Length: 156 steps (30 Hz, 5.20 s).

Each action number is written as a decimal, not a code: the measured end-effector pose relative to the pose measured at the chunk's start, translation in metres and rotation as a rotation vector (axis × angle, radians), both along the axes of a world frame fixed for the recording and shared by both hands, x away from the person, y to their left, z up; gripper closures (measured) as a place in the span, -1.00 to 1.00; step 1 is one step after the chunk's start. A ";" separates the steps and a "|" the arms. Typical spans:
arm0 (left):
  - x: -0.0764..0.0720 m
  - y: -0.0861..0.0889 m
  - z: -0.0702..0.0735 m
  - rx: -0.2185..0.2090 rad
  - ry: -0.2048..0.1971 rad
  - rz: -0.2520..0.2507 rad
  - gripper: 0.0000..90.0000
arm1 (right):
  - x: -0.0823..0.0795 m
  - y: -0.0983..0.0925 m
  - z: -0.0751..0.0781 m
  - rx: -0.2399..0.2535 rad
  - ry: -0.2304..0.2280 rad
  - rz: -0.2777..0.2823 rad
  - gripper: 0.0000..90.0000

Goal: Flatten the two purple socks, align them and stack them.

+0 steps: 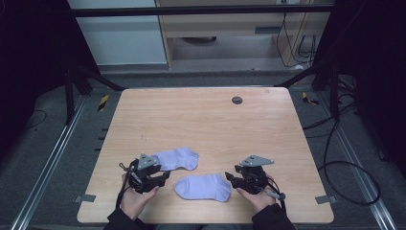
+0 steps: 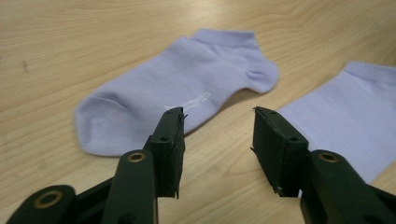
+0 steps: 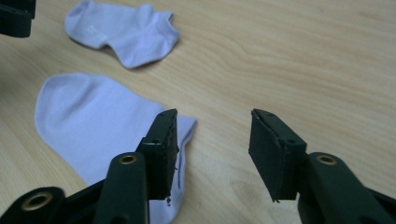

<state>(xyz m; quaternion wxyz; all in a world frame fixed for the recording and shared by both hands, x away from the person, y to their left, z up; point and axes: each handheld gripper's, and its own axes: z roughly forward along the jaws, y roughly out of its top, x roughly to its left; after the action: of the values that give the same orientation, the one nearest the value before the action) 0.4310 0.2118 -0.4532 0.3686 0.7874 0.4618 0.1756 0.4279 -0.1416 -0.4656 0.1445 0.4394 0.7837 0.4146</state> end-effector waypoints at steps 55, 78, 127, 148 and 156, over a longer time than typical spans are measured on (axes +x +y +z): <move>0.063 0.039 -0.033 0.140 0.065 0.115 0.48 | 0.095 0.132 -0.023 -0.121 0.057 0.000 0.23; 0.061 0.036 -0.032 0.125 0.090 0.108 0.93 | 0.088 0.134 -0.024 -0.101 0.067 0.015 0.90; 0.002 -0.036 0.013 0.029 0.056 -0.138 0.94 | 0.000 0.030 0.026 -0.048 0.016 0.065 0.92; -0.008 -0.044 -0.007 0.074 0.121 -0.180 0.94 | -0.011 0.026 0.007 -0.076 0.064 0.077 0.91; -0.008 -0.044 -0.011 0.081 0.134 -0.179 0.94 | -0.013 0.027 -0.001 -0.096 0.083 0.085 0.91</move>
<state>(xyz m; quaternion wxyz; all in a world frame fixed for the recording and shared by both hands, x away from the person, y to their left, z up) 0.4228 0.1675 -0.4647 0.3188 0.8498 0.4056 0.1076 0.4151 -0.1148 -0.4663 0.1150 0.4152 0.8258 0.3638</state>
